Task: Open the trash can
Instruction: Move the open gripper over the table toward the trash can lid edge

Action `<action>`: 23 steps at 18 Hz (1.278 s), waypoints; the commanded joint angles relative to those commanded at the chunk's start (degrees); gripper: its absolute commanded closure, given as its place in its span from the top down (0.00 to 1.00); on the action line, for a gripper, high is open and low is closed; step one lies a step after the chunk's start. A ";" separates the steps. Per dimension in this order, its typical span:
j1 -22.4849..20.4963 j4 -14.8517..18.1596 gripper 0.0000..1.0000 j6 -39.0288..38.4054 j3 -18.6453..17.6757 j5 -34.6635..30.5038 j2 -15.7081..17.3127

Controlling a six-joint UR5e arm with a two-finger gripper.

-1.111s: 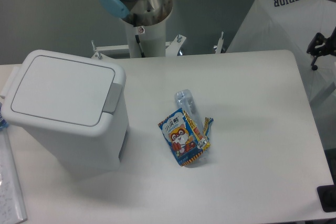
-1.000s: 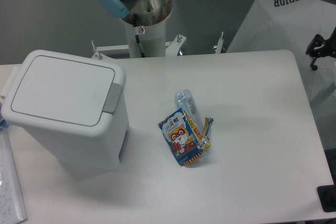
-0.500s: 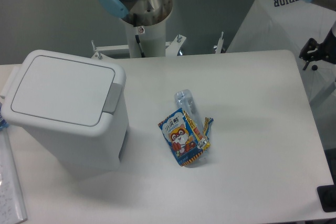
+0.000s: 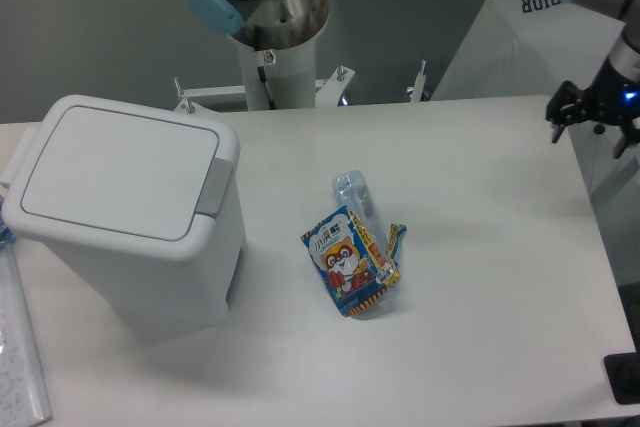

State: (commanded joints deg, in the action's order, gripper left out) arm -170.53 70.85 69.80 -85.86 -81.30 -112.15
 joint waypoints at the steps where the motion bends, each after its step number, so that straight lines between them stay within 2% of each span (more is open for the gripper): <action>1: 1.24 -2.10 1.00 -1.75 -0.62 0.08 0.44; 4: 4.31 -2.74 1.00 -14.47 -1.06 1.75 1.23; 6: 5.90 -2.91 1.00 -19.06 -1.06 2.19 1.58; 9: 8.10 -2.65 1.00 -21.53 -0.36 3.50 2.28; 13: 9.95 -2.56 1.00 -26.10 -0.36 11.67 6.23; 16: 13.37 -2.73 1.00 -31.02 -0.19 16.67 7.73; 20: 13.91 -2.65 1.00 -33.40 0.17 24.06 10.10; 23: 15.05 -2.65 1.00 -40.93 -0.36 26.18 11.42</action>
State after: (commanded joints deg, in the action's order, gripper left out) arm -155.48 68.20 28.86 -86.22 -55.11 -100.73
